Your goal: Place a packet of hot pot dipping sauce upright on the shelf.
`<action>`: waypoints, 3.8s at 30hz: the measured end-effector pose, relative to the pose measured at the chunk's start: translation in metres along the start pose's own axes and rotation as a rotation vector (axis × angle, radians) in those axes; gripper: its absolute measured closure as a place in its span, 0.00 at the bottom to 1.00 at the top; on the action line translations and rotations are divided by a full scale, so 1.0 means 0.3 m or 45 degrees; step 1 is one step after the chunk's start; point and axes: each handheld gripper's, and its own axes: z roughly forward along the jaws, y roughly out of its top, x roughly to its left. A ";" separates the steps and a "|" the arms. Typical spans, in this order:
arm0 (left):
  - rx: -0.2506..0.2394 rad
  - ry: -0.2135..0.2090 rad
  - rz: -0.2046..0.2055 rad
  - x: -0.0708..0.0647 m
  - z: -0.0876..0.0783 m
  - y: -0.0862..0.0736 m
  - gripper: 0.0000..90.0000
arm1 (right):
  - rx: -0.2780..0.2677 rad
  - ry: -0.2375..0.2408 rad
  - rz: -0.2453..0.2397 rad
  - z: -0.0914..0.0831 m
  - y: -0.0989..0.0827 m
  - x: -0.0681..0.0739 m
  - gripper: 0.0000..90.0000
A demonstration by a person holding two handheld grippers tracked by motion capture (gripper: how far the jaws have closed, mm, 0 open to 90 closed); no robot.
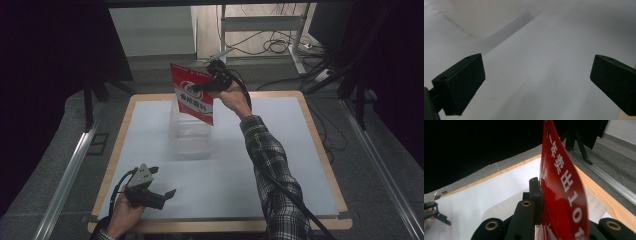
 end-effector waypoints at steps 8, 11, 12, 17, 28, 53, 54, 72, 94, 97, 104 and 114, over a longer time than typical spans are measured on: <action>0.003 0.001 0.004 -0.001 -0.001 0.000 0.00 | -0.046 0.036 0.000 0.055 0.029 0.013 0.97; 0.002 0.003 0.004 -0.001 -0.001 0.000 0.00 | -0.037 0.028 -0.006 0.072 0.023 0.011 0.97; 0.002 0.004 0.004 -0.001 -0.002 0.000 0.00 | -0.020 0.014 -0.004 0.080 0.015 0.006 0.97; 0.003 0.005 0.001 -0.003 0.000 0.000 0.00 | -0.021 0.004 0.042 0.098 -0.028 -0.027 0.97; 0.015 0.012 0.009 -0.005 0.004 -0.001 0.00 | -0.002 -0.106 0.055 0.124 -0.065 -0.042 0.93; 0.032 0.024 0.008 -0.007 0.008 -0.001 0.00 | -0.007 -0.250 0.002 0.075 -0.074 0.007 0.30; 0.032 0.023 0.008 -0.008 0.008 -0.001 0.00 | -0.007 -0.252 -0.003 0.073 -0.075 0.007 0.29; 0.033 0.028 0.022 -0.008 0.008 -0.001 0.00 | -0.043 -0.249 0.023 0.015 -0.097 0.030 0.08; 0.026 0.052 0.033 -0.009 0.005 -0.001 0.00 | -0.016 -0.257 0.024 -0.025 -0.158 0.076 0.02; 0.026 0.057 0.034 -0.009 0.004 0.000 0.00 | -0.011 -0.257 0.015 -0.031 -0.170 0.083 0.01; 0.013 0.064 0.029 -0.009 0.002 0.000 0.00 | -0.005 -0.260 0.016 -0.047 -0.199 0.097 0.01; 0.006 0.028 0.004 -0.008 0.001 0.002 0.00 | -0.005 -0.257 0.031 -0.078 -0.236 0.113 0.01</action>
